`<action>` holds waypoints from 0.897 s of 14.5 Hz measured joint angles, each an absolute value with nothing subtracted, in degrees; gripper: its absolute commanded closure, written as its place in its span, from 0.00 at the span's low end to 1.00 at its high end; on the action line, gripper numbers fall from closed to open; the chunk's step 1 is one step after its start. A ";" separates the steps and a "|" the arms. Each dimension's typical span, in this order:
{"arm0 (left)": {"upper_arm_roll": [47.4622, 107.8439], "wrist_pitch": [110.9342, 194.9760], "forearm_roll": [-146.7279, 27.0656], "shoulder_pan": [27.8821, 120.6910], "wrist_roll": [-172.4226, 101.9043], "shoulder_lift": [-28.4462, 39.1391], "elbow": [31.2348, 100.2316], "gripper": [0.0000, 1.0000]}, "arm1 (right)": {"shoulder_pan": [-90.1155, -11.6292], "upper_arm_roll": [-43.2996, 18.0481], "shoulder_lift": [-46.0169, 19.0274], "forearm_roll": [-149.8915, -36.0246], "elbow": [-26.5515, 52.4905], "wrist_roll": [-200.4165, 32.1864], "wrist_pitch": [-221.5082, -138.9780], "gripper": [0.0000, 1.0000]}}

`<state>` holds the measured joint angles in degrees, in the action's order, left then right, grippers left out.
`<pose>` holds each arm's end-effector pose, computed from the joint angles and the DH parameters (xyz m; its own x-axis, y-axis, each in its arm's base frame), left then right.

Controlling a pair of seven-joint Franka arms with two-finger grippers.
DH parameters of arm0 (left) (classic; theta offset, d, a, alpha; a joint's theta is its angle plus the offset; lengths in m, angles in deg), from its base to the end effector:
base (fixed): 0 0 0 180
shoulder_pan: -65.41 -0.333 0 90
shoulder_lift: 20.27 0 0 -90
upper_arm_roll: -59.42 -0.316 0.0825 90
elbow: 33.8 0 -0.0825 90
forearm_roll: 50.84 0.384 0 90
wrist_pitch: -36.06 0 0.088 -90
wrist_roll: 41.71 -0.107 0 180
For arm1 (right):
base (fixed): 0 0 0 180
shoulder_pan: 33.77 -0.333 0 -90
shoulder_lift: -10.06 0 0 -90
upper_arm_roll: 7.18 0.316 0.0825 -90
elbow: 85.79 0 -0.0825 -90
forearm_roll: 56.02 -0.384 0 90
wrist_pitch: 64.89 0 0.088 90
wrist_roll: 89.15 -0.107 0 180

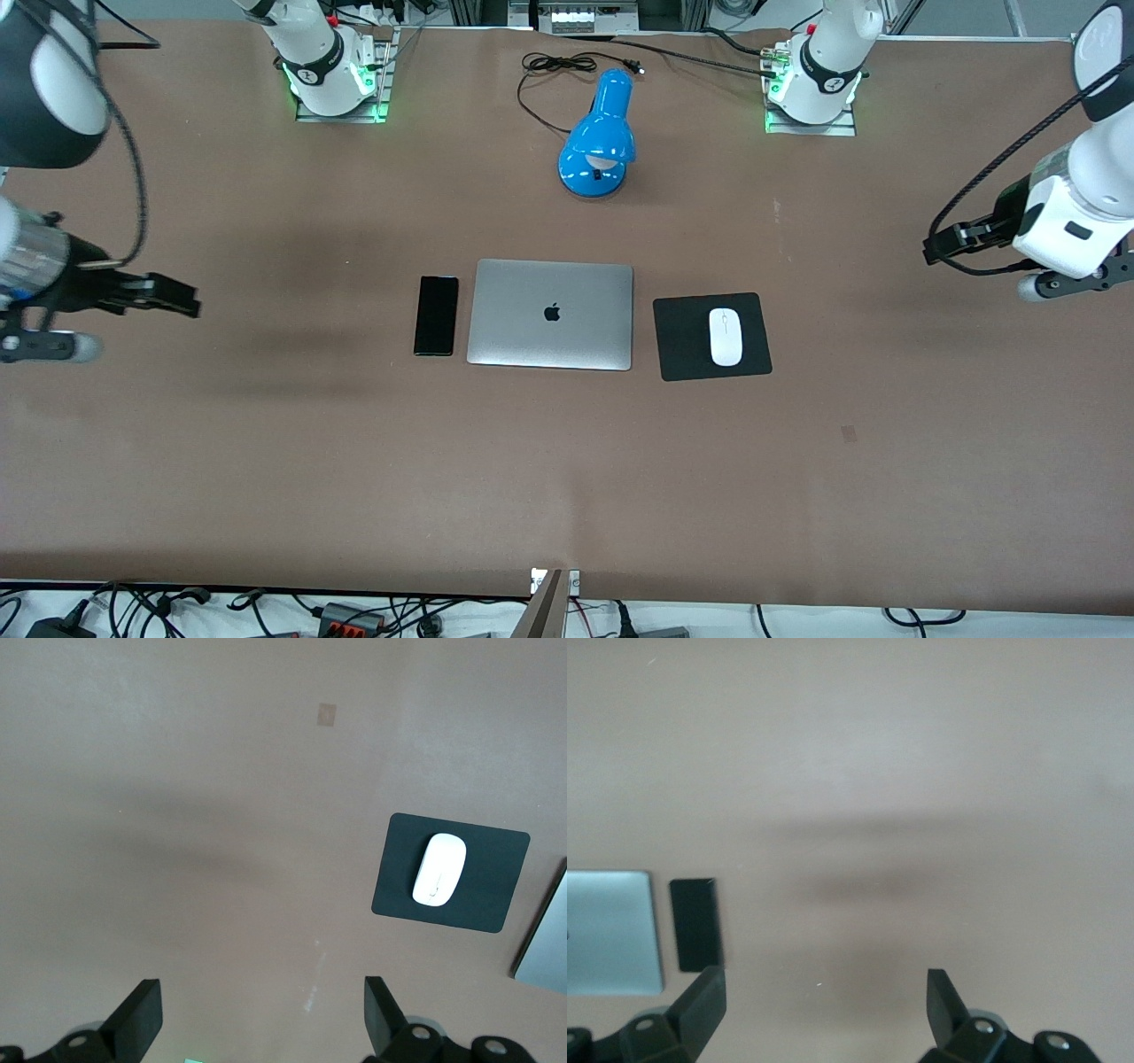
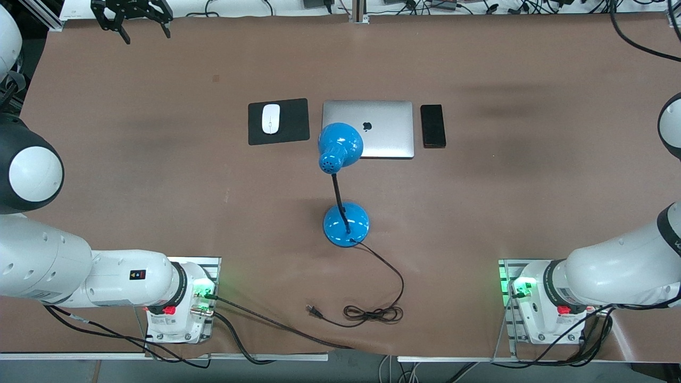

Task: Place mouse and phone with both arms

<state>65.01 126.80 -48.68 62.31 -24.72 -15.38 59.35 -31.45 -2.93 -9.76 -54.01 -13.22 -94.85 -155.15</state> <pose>0.5742 -0.0190 0.5517 0.9618 0.2494 -0.1127 0.2433 -0.9678 -0.0648 0.6556 0.0098 0.5590 0.9970 -0.0691 -0.0351 -0.0686 -0.9976 0.0135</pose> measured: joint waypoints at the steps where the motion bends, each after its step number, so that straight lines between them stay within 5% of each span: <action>1: 65.40 126.87 -48.68 62.28 -24.70 -15.46 59.35 0.00 | -32.54 -5.94 -9.37 -54.06 -13.25 -93.25 -155.19 0.00; 7: 66.42 129.00 -48.89 62.28 -24.65 -16.17 59.32 0.00 | -35.32 -11.22 -5.57 -54.11 -11.70 -90.15 -155.11 0.00; 13: 66.77 128.12 -52.16 60.08 -24.86 -16.28 59.27 0.00 | -35.43 -11.27 5.28 -54.11 4.70 -88.50 -160.11 0.00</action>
